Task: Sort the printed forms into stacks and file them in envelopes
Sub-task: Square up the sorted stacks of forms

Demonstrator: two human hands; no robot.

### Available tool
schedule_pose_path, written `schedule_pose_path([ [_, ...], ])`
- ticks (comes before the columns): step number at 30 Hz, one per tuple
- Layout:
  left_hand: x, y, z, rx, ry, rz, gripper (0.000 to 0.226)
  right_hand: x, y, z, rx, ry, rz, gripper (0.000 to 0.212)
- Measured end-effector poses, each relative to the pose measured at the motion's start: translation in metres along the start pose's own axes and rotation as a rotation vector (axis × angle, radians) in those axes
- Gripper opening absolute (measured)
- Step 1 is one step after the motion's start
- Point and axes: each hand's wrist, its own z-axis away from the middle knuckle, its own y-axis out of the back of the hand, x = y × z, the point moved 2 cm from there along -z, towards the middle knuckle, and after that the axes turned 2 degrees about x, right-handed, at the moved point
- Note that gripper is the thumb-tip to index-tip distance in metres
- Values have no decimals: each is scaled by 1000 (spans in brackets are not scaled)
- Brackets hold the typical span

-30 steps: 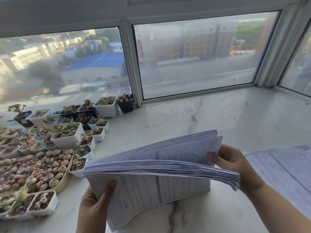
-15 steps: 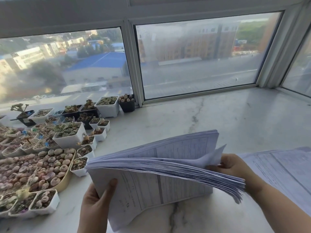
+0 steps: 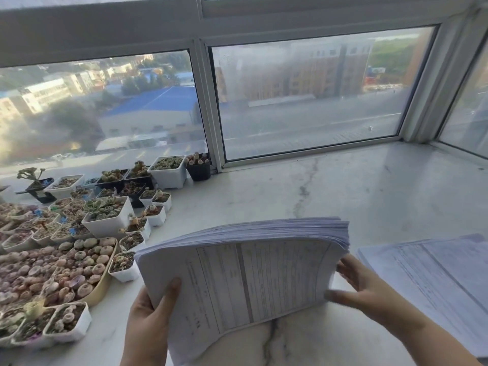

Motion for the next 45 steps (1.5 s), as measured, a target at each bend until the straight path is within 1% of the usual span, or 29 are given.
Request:
schedule_pose_path([
  [1, -1, -1, 0, -5, -1, -5, 25, -1, -5, -2, 135, 0, -19, 50],
  [2, -1, -1, 1, -5, -4, -10, 24, -1, -12, -6, 235, -5, -80, 36],
  [3, -2, -2, 2, 2, -9, -13, 22, -2, -18, -9, 311, -16, -127, 27],
  [5, 3, -5, 5, 12, -40, -5, 16, -10, -27, -14, 403, -23, -175, 18],
  [7, 17, -5, 6, 8, -119, 5, 17, -26, -29, -15, 436, 36, -189, 18],
  [10, 34, 3, 5, -60, -247, -87, 26, -39, -24, -11, 438, 122, -193, 25],
  [12, 33, 7, 4, -90, -254, -162, 34, -33, -27, -5, 438, 86, -155, 21],
  [15, 22, 9, 4, -64, -203, -158, 43, -16, -36, 1, 432, -12, -119, 24],
  [17, 15, 8, 3, -38, -158, -113, 36, -12, -41, 0, 439, -44, -84, 21],
  [19, 13, 5, 5, -11, -147, -72, 28, -12, -47, -3, 454, -68, -51, 19],
  [22, 20, 2, 11, -13, -187, -58, 32, -15, -50, -4, 489, -104, -69, 15],
  [25, 34, 7, 14, -8, -223, -51, 29, -22, -46, 2, 514, -78, -124, 15],
  [27, 36, 14, 15, -53, -237, -92, 32, -20, -46, 8, 501, -76, -112, 16],
  [29, 29, 18, 20, -94, -213, -162, 35, -14, -49, 13, 490, -78, -118, 16],
  [33, 11, 24, 26, -91, -91, -160, 29, -9, -55, 21, 478, -65, -172, 19],
  [35, 7, 22, 29, -106, -99, -186, 34, -5, -55, 23, 471, -68, -185, 17],
  [37, 7, 20, 34, -106, -126, -193, 40, -2, -55, 25, 461, -57, -173, 21],
  [40, 10, 14, 42, -83, -158, -177, 39, -6, -56, 24, 482, -74, -214, 22],
  [42, 19, 9, 42, -110, -182, -138, 38, -15, -53, 20, 486, -74, -260, 19],
  [43, 23, 9, 40, -147, -188, -107, 37, -19, -49, 18, 481, -56, -272, 17],
  [45, 28, 12, 32, -227, -121, -77, 42, -22, -42, 17, 455, -21, -266, 17],
])
